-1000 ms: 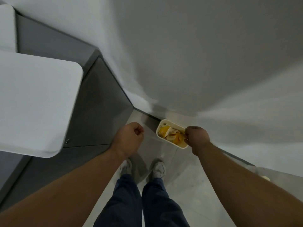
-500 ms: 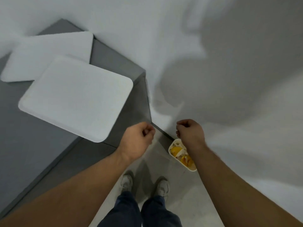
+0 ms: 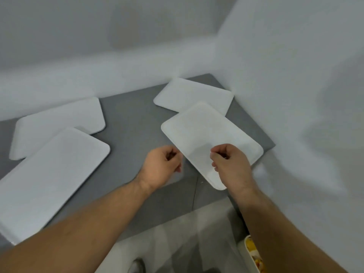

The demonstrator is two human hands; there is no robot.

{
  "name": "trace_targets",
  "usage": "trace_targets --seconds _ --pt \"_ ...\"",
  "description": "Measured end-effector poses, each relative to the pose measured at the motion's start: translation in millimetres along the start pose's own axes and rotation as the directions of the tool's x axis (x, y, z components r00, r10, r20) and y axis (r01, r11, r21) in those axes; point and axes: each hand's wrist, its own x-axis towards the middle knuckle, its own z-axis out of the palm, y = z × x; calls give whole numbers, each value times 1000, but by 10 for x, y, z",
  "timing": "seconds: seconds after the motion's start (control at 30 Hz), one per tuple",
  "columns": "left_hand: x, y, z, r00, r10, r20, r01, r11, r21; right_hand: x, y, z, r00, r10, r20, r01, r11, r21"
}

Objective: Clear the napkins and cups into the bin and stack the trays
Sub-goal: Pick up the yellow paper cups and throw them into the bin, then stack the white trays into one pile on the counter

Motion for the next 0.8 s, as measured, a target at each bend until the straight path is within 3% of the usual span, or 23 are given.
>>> trace_targets --seconds 0.33,0.57,0.8 --pt "-447 -1180 -2283 911 -153 -384 249 944 216 -328 -542 1769 989 -43 139 58 992 -111" --pt "-528 -2078 -3666 846 -184 -500 381 865 326 -649 -596 2664 984 -10 175 31 992 -121" --pt "-366 -2646 -4367 790 -249 -561 529 740 416 -812 -681 2938 972 17 235 20 987 -157"
